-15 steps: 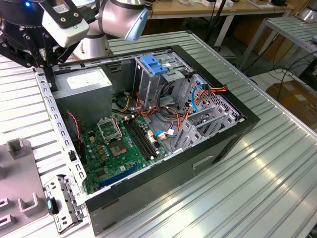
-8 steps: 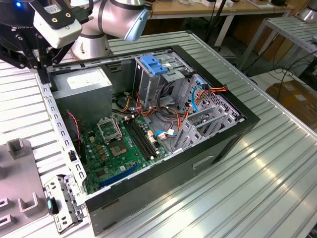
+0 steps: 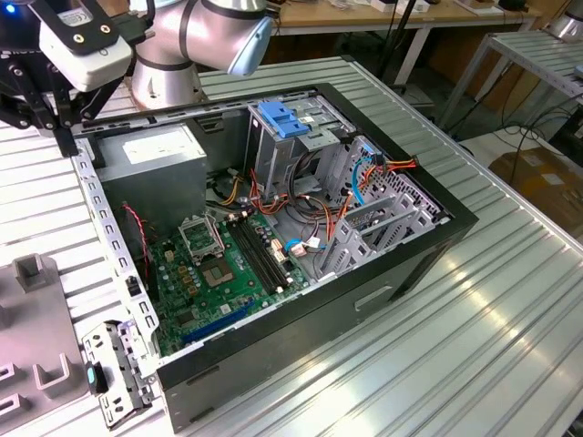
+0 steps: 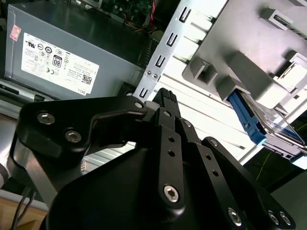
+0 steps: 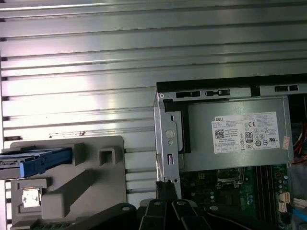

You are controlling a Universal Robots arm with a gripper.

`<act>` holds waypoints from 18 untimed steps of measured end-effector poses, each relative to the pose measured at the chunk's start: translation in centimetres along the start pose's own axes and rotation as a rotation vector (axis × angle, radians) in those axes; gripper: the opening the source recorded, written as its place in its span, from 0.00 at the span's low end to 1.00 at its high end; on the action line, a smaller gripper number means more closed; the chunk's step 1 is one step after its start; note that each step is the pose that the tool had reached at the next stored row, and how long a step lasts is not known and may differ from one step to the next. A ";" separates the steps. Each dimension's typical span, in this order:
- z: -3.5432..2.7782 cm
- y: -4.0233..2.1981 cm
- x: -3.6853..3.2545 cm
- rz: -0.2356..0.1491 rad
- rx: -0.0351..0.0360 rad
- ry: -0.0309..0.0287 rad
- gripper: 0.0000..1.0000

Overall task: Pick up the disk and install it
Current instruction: 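Reach for the disk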

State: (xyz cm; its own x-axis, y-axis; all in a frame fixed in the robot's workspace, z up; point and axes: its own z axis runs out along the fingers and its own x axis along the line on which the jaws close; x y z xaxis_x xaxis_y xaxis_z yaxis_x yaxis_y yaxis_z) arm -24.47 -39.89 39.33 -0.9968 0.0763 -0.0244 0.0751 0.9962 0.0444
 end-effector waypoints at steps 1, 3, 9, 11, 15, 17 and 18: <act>0.00 -0.02 0.23 0.000 0.0000 -0.0001 0.11; -0.01 -0.03 0.42 0.000 0.0000 0.0000 0.11; -0.03 -0.11 1.41 0.000 0.0001 0.0001 0.11; -0.04 -0.15 1.90 0.000 0.0000 0.0001 0.11; -0.06 -0.20 2.67 0.000 0.0000 0.0002 0.11; -0.06 -0.22 2.85 0.000 0.0000 0.0002 0.11; -0.07 -0.23 3.00 0.000 0.0001 0.0004 0.11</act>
State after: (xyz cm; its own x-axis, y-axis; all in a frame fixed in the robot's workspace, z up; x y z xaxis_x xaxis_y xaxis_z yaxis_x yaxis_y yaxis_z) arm -27.48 -39.90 39.31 -0.9968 0.0762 -0.0240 0.0751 0.9962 0.0443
